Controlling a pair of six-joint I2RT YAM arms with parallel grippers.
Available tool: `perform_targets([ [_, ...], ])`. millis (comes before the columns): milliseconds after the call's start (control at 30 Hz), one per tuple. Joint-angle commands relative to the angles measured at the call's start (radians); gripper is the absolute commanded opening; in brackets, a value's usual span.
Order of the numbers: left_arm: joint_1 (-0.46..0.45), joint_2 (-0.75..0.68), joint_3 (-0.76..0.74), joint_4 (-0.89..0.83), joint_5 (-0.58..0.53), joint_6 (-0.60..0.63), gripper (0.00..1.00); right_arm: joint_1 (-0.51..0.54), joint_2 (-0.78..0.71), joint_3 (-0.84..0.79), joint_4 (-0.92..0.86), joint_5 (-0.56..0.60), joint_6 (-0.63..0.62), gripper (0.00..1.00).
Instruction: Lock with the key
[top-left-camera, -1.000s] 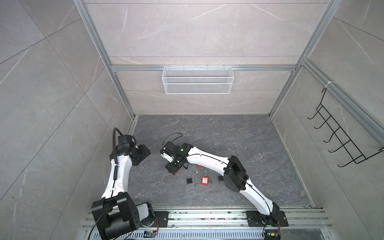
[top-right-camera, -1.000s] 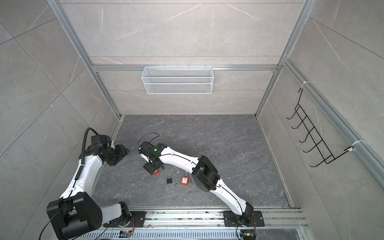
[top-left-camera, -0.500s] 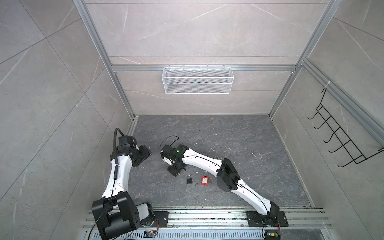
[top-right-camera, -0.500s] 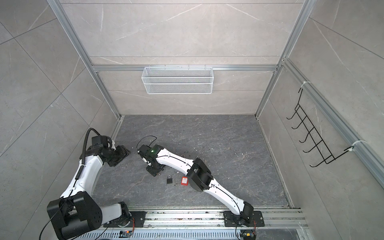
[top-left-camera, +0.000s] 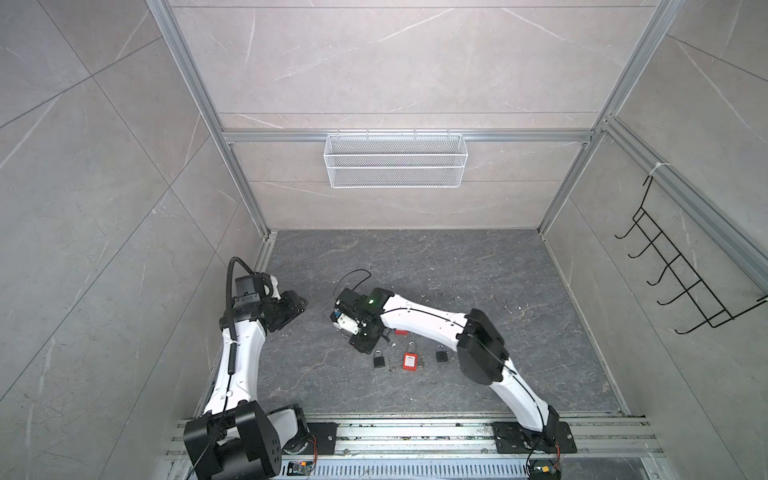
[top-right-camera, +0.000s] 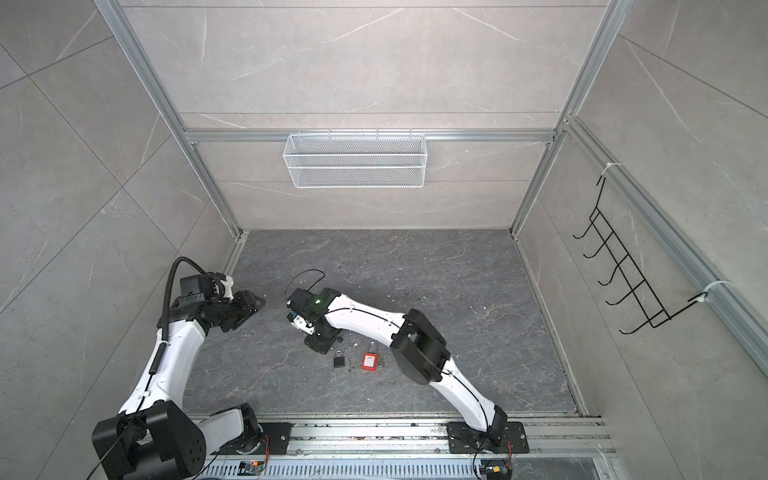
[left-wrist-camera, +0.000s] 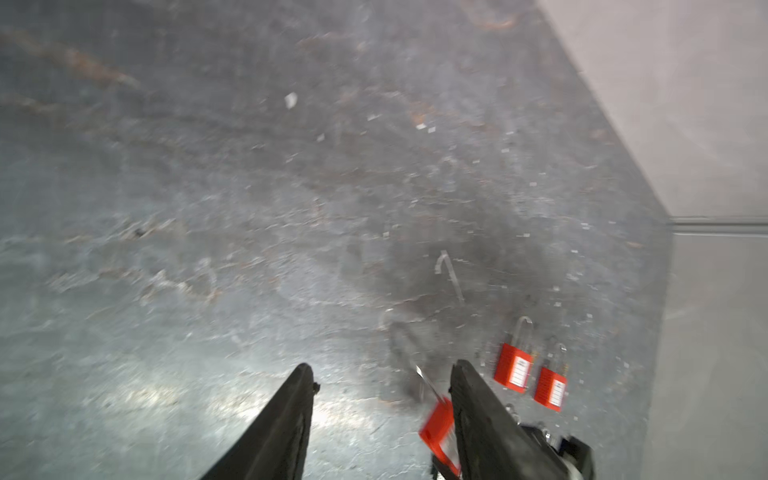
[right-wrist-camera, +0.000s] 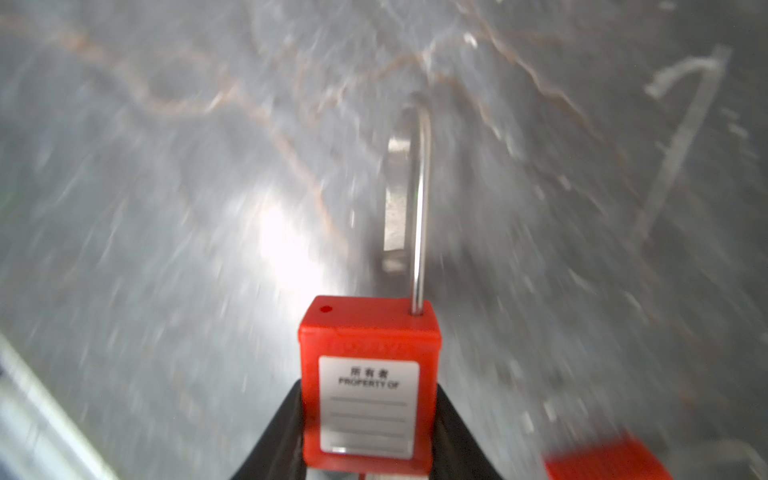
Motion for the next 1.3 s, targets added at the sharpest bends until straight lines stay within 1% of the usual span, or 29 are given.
perform_targets([
  [0, -0.053, -0.034, 0.003, 0.088, 0.138, 0.084, 0.53, -0.063, -0.283, -0.180, 0.161, -0.093, -0.176, 0.33],
  [67, -0.130, -0.042, 0.002, 0.111, 0.149, 0.141, 0.53, -0.092, -0.399, -0.295, 0.178, -0.140, -0.268, 0.33],
  [100, -0.184, -0.050, 0.000, 0.127, 0.152, 0.182, 0.52, -0.104, -0.459, -0.343, 0.177, -0.151, -0.320, 0.33],
  [133, -0.245, -0.062, -0.001, 0.148, 0.150, 0.238, 0.50, -0.114, -0.510, -0.390, 0.177, -0.150, -0.362, 0.33],
  [167, -0.309, -0.075, -0.001, 0.169, 0.150, 0.296, 0.44, -0.125, -0.561, -0.429, 0.175, -0.142, -0.392, 0.33],
  [200, -0.354, -0.089, -0.005, 0.193, 0.167, 0.350, 0.41, -0.136, -0.598, -0.456, 0.174, -0.134, -0.412, 0.33],
  [233, -0.400, -0.109, -0.016, 0.234, 0.206, 0.396, 0.40, -0.150, -0.639, -0.479, 0.167, -0.126, -0.428, 0.33],
  [333, -0.485, -0.184, -0.092, 0.428, 0.315, 0.506, 0.41, -0.176, -0.726, -0.512, 0.116, -0.130, -0.464, 0.33],
  [400, -0.520, -0.218, -0.120, 0.481, 0.368, 0.604, 0.42, -0.179, -0.765, -0.521, 0.080, -0.120, -0.483, 0.33],
  [467, -0.542, -0.228, -0.116, 0.476, 0.429, 0.696, 0.42, -0.178, -0.791, -0.522, 0.045, -0.117, -0.491, 0.33],
  [567, -0.570, -0.205, -0.069, 0.377, 0.513, 0.819, 0.42, -0.179, -0.818, -0.529, 0.016, -0.121, -0.490, 0.32],
  [700, -0.601, -0.156, -0.012, 0.257, 0.559, 0.940, 0.42, -0.178, -0.832, -0.537, -0.009, -0.131, -0.495, 0.32],
  [967, -0.670, -0.078, 0.038, 0.202, 0.549, 1.010, 0.40, -0.178, -0.838, -0.533, -0.023, -0.135, -0.490, 0.31],
  [1067, -0.677, -0.056, 0.043, 0.177, 0.550, 1.025, 0.38, -0.179, -0.843, -0.527, -0.018, -0.131, -0.490, 0.31],
  [1267, -0.683, -0.040, 0.050, 0.179, 0.570, 1.022, 0.26, -0.177, -0.843, -0.501, -0.019, -0.124, -0.487, 0.31],
])
